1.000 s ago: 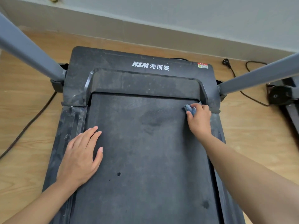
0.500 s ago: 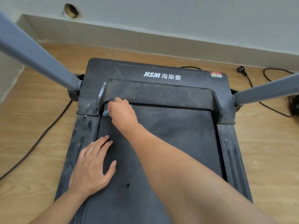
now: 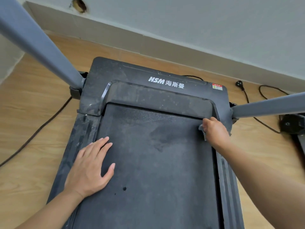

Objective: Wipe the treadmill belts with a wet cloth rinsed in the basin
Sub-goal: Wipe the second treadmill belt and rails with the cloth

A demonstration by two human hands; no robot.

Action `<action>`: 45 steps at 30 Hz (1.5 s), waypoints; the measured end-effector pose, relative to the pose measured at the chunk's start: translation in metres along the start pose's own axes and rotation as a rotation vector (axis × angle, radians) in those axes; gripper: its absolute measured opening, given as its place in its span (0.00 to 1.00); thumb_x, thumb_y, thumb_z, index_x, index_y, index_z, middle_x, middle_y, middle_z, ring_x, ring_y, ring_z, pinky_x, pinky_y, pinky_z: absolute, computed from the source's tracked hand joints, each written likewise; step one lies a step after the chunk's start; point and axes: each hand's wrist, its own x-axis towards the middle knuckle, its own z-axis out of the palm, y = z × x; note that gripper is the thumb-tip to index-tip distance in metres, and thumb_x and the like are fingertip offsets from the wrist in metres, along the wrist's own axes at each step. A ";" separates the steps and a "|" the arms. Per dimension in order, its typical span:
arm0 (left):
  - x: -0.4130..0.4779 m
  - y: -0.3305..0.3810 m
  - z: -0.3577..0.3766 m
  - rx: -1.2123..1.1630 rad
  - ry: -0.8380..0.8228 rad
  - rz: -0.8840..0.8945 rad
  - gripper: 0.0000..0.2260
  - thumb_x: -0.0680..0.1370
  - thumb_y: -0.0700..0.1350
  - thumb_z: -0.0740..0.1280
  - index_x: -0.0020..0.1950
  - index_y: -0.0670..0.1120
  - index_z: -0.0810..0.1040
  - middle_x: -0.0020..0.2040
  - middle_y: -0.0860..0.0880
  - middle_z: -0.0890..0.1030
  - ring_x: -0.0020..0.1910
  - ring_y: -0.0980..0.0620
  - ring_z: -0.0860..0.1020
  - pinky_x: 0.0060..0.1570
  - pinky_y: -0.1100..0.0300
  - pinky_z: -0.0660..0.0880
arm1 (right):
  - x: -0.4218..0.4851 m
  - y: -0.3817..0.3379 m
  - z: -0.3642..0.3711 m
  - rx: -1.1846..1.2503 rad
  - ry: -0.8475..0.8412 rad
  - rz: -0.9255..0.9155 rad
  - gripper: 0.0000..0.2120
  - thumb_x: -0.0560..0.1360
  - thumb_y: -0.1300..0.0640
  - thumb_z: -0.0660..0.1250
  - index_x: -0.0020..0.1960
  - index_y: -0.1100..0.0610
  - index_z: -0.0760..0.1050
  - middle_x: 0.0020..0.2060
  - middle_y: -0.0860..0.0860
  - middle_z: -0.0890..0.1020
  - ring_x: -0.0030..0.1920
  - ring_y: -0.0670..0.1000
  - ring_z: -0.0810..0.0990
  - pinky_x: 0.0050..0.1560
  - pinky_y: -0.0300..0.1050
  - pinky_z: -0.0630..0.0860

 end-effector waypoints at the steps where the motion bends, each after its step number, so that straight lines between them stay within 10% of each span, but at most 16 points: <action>1: 0.000 0.000 -0.001 -0.003 0.000 0.005 0.30 0.79 0.60 0.62 0.78 0.46 0.72 0.82 0.51 0.66 0.80 0.49 0.66 0.79 0.48 0.62 | -0.002 -0.006 0.003 0.031 0.026 0.043 0.04 0.75 0.69 0.65 0.46 0.62 0.74 0.42 0.57 0.72 0.42 0.66 0.78 0.38 0.51 0.69; 7: 0.000 -0.001 -0.002 -0.013 -0.014 0.012 0.31 0.80 0.59 0.65 0.79 0.46 0.71 0.83 0.50 0.65 0.82 0.50 0.64 0.80 0.48 0.61 | 0.001 -0.149 0.011 0.367 0.135 -0.087 0.04 0.78 0.63 0.68 0.44 0.57 0.79 0.41 0.50 0.72 0.34 0.50 0.74 0.33 0.38 0.63; 13: 0.001 -0.001 -0.004 -0.069 0.029 0.028 0.29 0.79 0.57 0.66 0.77 0.45 0.73 0.81 0.49 0.67 0.80 0.49 0.66 0.79 0.49 0.62 | 0.042 -0.332 0.025 0.364 0.039 -0.466 0.04 0.74 0.65 0.71 0.42 0.58 0.79 0.41 0.53 0.74 0.41 0.61 0.77 0.39 0.53 0.75; 27: -0.007 -0.006 -0.019 -0.349 0.285 -0.093 0.04 0.80 0.43 0.61 0.47 0.45 0.72 0.44 0.51 0.72 0.44 0.49 0.70 0.46 0.48 0.72 | -0.075 -0.298 0.048 0.223 -0.222 -0.860 0.08 0.73 0.64 0.70 0.43 0.52 0.77 0.43 0.48 0.73 0.42 0.53 0.74 0.38 0.56 0.78; 36: -0.058 -0.023 -0.008 -0.283 0.349 -0.127 0.07 0.81 0.41 0.59 0.43 0.45 0.71 0.38 0.52 0.72 0.37 0.48 0.69 0.40 0.47 0.71 | 0.030 -0.332 0.027 0.304 0.065 -0.408 0.06 0.74 0.67 0.65 0.43 0.57 0.76 0.44 0.54 0.74 0.46 0.61 0.77 0.41 0.51 0.75; 45: -0.060 -0.029 -0.001 -0.275 0.478 -0.349 0.09 0.85 0.41 0.55 0.48 0.45 0.72 0.43 0.51 0.71 0.40 0.47 0.69 0.43 0.50 0.67 | -0.157 -0.298 0.081 0.345 -0.120 -0.865 0.06 0.78 0.59 0.56 0.46 0.51 0.70 0.48 0.48 0.72 0.46 0.54 0.69 0.40 0.55 0.76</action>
